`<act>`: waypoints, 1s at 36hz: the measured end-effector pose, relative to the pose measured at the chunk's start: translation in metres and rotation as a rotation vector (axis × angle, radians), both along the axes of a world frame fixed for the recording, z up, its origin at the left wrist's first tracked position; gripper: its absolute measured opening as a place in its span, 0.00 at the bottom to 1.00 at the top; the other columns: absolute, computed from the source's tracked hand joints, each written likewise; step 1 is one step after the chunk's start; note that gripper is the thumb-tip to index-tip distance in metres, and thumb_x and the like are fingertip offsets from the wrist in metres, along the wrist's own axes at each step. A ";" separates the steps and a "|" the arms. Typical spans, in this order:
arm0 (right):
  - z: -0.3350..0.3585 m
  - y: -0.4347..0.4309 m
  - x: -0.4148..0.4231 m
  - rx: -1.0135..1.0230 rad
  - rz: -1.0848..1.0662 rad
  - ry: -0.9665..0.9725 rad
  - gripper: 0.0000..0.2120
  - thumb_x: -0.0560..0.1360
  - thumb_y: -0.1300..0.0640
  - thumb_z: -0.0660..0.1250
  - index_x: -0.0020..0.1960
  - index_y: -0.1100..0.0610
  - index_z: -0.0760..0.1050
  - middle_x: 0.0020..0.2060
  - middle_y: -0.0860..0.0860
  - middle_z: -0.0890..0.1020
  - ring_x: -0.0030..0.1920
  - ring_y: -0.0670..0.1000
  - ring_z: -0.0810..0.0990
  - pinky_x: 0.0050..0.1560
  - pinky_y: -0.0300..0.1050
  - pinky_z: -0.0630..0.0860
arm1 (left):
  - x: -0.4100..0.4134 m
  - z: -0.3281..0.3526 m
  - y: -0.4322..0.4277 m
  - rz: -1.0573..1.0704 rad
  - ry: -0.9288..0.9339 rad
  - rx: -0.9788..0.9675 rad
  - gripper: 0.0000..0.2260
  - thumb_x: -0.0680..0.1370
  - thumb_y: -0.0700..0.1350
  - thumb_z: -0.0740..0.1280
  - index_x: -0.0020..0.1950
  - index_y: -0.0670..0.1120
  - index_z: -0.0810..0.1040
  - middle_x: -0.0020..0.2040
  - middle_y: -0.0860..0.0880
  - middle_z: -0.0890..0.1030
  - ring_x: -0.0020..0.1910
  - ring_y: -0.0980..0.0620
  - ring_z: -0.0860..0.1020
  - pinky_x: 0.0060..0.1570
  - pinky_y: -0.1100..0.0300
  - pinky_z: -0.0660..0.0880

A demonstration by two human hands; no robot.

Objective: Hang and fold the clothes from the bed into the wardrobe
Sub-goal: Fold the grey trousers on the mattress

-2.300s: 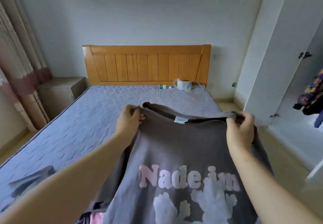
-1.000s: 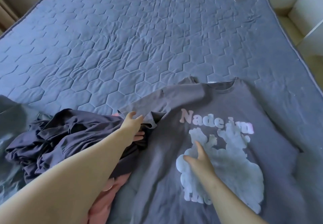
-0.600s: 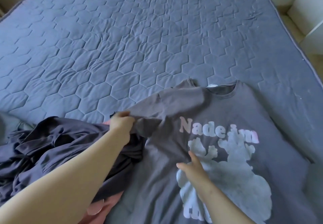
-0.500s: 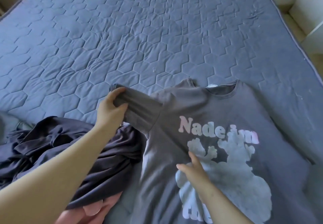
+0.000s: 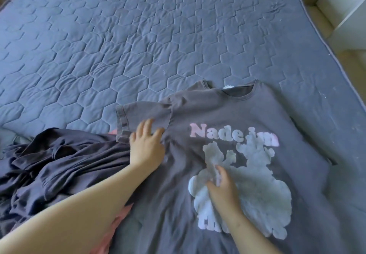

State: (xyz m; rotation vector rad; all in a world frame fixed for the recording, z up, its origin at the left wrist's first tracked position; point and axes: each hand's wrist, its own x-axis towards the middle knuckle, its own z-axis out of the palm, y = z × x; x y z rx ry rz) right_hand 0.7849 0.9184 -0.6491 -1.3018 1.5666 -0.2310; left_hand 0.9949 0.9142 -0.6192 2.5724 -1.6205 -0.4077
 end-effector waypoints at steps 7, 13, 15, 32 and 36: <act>0.004 -0.023 -0.069 -0.155 -0.283 0.237 0.17 0.74 0.63 0.63 0.63 0.59 0.73 0.59 0.57 0.76 0.60 0.59 0.73 0.57 0.50 0.70 | -0.082 -0.010 -0.011 -0.356 0.200 0.166 0.24 0.77 0.44 0.60 0.73 0.52 0.62 0.74 0.53 0.60 0.73 0.51 0.58 0.67 0.57 0.61; 0.007 -0.054 -0.145 -0.271 -0.529 0.387 0.19 0.73 0.58 0.63 0.62 0.63 0.75 0.58 0.65 0.76 0.60 0.65 0.72 0.59 0.54 0.67 | -0.152 -0.023 -0.035 -0.428 0.327 0.329 0.28 0.79 0.46 0.61 0.76 0.54 0.52 0.76 0.53 0.52 0.70 0.45 0.64 0.59 0.53 0.70; 0.005 -0.064 -0.167 -0.276 -0.576 0.380 0.19 0.74 0.61 0.63 0.64 0.64 0.72 0.60 0.66 0.75 0.61 0.65 0.72 0.61 0.56 0.67 | -0.167 -0.031 -0.040 -0.413 0.309 0.372 0.29 0.78 0.47 0.61 0.76 0.55 0.51 0.76 0.52 0.52 0.71 0.44 0.61 0.62 0.50 0.70; -0.084 -0.173 -0.261 0.177 -0.733 -0.192 0.19 0.67 0.59 0.66 0.58 0.61 0.74 0.52 0.61 0.80 0.48 0.60 0.79 0.50 0.57 0.77 | -0.210 -0.084 -0.078 -0.300 0.182 0.720 0.30 0.71 0.56 0.60 0.73 0.61 0.55 0.76 0.43 0.49 0.75 0.38 0.46 0.72 0.43 0.55; -0.074 -0.179 -0.248 0.242 -0.654 -0.195 0.20 0.68 0.52 0.70 0.56 0.61 0.76 0.51 0.59 0.81 0.51 0.59 0.80 0.53 0.58 0.76 | -0.212 -0.089 -0.073 -0.254 0.213 0.743 0.39 0.67 0.64 0.62 0.74 0.63 0.49 0.77 0.46 0.41 0.75 0.41 0.36 0.73 0.42 0.48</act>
